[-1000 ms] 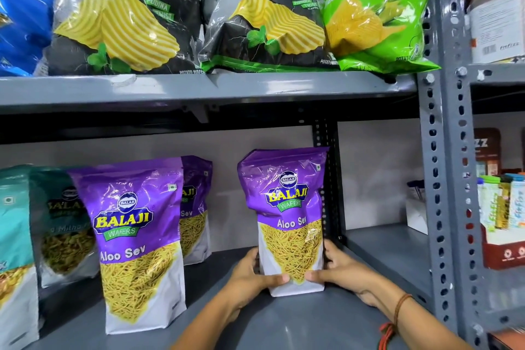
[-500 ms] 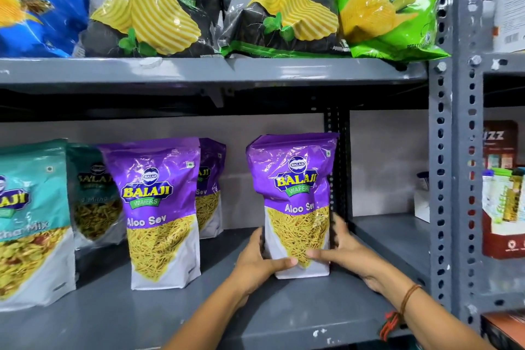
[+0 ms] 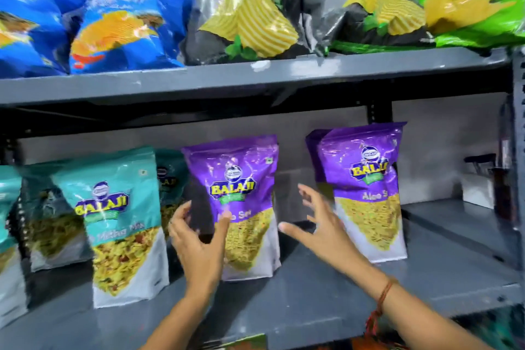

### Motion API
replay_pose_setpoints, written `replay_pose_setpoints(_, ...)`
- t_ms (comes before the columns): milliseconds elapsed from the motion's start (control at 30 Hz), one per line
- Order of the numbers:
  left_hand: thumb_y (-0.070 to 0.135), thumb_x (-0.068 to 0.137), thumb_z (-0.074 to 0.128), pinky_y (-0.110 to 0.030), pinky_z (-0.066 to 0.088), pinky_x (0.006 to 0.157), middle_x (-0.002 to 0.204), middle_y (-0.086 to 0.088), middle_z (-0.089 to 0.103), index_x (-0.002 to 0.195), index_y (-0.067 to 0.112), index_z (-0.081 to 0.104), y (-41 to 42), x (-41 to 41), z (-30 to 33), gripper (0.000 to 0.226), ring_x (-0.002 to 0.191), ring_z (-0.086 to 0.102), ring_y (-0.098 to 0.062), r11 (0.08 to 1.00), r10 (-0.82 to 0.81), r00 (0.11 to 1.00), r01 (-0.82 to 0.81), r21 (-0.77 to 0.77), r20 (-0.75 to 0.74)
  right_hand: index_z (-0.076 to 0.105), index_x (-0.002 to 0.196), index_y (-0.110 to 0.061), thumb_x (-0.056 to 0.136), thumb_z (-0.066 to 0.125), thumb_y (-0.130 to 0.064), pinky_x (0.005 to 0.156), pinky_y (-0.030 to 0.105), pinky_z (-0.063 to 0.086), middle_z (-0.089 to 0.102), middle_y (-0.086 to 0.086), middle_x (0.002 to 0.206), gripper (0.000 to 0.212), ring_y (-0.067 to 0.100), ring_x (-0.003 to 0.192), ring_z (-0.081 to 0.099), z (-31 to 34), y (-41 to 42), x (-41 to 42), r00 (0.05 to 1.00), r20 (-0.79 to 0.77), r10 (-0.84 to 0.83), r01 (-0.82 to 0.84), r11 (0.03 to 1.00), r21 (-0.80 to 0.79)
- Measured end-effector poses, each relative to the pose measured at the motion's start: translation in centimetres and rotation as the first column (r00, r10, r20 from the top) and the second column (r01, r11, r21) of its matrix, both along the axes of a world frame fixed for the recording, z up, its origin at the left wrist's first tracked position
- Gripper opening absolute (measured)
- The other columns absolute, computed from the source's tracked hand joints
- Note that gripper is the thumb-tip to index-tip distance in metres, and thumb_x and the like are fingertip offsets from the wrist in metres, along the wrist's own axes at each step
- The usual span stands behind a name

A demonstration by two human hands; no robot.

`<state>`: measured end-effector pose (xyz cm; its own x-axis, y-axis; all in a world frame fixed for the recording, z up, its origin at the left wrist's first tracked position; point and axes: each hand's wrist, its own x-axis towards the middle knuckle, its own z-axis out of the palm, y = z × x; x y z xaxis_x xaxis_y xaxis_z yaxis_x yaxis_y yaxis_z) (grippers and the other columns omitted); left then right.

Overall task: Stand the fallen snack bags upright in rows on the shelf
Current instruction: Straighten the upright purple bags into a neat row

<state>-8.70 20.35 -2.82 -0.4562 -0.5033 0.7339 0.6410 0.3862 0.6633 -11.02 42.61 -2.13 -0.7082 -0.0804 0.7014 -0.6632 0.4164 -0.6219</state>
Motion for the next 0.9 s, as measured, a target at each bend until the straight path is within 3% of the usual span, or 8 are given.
replay_pose_setpoints(67, 0.07, 0.046, 0.076, -0.029, 0.034, 0.113, 0.139, 0.0, 0.046, 0.144, 0.017, 0.035, -2.7, -1.4, -1.2, 0.118, 0.131, 0.044, -0.013, 0.977, -0.194, 0.947, 0.211, -0.037, 0.257, 0.021, 0.149, -0.032, 0.066, 0.082, -0.048, 0.116, 0.043, 0.036, 0.036, 0.002, 0.154, 0.104, 0.013, 0.139, 0.038, -0.8, -2.3, -1.3, 0.968, 0.234, 0.09, -0.096, 0.995, 0.016)
replay_pose_setpoints(133, 0.07, 0.027, 0.084, -0.041, 0.034, 0.117, 0.147, -0.002, 0.045, 0.152, 0.016, 0.023, -5.5, -3.0, -1.8, 0.149, 0.138, 0.043, -0.02, 0.887, -0.387, 0.789, 0.46, -0.042, 0.477, 0.021, 0.147, -0.028, 0.063, 0.088, -0.037, 0.119, 0.046, 0.033, 0.037, 0.005, 0.155, 0.108, 0.016, 0.139, 0.039, -1.6, -4.4, -2.3, 0.912, 0.38, 0.157, -0.169, 0.986, -0.002)
replay_pose_setpoints(167, 0.062, 0.026, 0.089, -0.037, 0.036, 0.115, 0.146, -0.001, 0.047, 0.153, 0.017, 0.022, -6.1, -3.6, -1.9, 0.15, 0.137, 0.046, -0.018, 0.835, -0.432, 0.713, 0.547, -0.053, 0.553, 0.025, 0.143, -0.029, 0.059, 0.09, -0.039, 0.117, 0.046, 0.035, 0.043, 0.004, 0.151, 0.107, 0.016, 0.136, 0.044, -2.0, -4.8, -2.7, 0.892, 0.419, 0.171, -0.189, 0.982, 0.001)
replay_pose_setpoints(233, 0.044, 0.037, 0.093, -0.02, 0.044, 0.102, 0.137, 0.006, 0.057, 0.146, 0.021, 0.033, -7.0, -4.9, -2.5, 0.127, 0.124, 0.057, -0.006, 0.763, -0.45, 0.614, 0.641, -0.078, 0.649, 0.031, 0.141, -0.026, 0.05, 0.091, -0.046, 0.115, 0.045, 0.039, 0.053, -0.002, 0.143, 0.11, 0.014, 0.132, 0.051, -2.5, -5.6, -3.2, 0.866, 0.467, 0.177, -0.204, 0.979, 0.008)
replay_pose_setpoints(333, 0.026, 0.048, 0.094, -0.003, 0.049, 0.076, 0.112, 0.022, 0.073, 0.123, 0.033, 0.049, -7.1, -6.1, -3.3, 0.088, 0.099, 0.067, 0.013, 0.695, -0.51, 0.552, 0.717, -0.063, 0.66, 0.038, 0.14, -0.023, 0.047, 0.092, -0.051, 0.115, 0.044, 0.039, 0.056, -0.002, 0.141, 0.111, 0.015, 0.134, 0.05, -2.9, -6.1, -3.9, 0.845, 0.499, 0.191, -0.216, 0.976, -0.009)
replay_pose_setpoints(500, 0.027, 0.043, 0.097, -0.019, 0.054, 0.084, 0.116, 0.011, 0.074, 0.128, 0.025, 0.053, -6.3, -6.2, -3.6, 0.096, 0.106, 0.07, -0.003, 0.735, -0.54, 0.562, 0.677, 0.027, 0.626, 0.046, 0.132, -0.033, 0.053, 0.093, -0.037, 0.116, 0.043, 0.039, 0.06, -0.009, 0.138, 0.092, 0.009, 0.131, 0.053, -2.7, -6.0, -4.6, 0.809, 0.524, 0.267, -0.275, 0.959, -0.066)
replay_pose_setpoints(700, 0.047, 0.029, 0.097, -0.007, 0.053, 0.07, 0.101, 0.03, 0.074, 0.113, 0.037, 0.057, -5.2, -4.8, -4.2, 0.093, 0.091, 0.07, 0.01, 0.796, -0.469, 0.618, 0.605, -0.001, 0.631, 0.05, 0.127, -0.031, 0.056, 0.092, -0.024, 0.112, 0.039, 0.044, 0.067, -0.009, 0.128, 0.082, 0.008, 0.123, 0.06, -2.4, -4.6, -4.3, 0.756, 0.563, 0.334, -0.341, 0.935, -0.098)
replay_pose_setpoints(900, 0.05, 0.034, 0.095, -0.031, 0.054, 0.098, 0.114, 0.02, 0.071, 0.123, 0.037, 0.055, -3.4, -2.6, -4.2, 0.099, 0.109, 0.066, -0.002, 0.844, -0.414, 0.666, 0.537, -0.012, 0.621, 0.046, 0.134, -0.026, 0.055, 0.093, -0.027, 0.096, 0.021, 0.054, 0.073, -0.018, 0.116, 0.092, 0.003, 0.115, 0.065, -2.5, -3.1, -3.9, 0.704, 0.601, 0.379, -0.403, 0.909, -0.102)
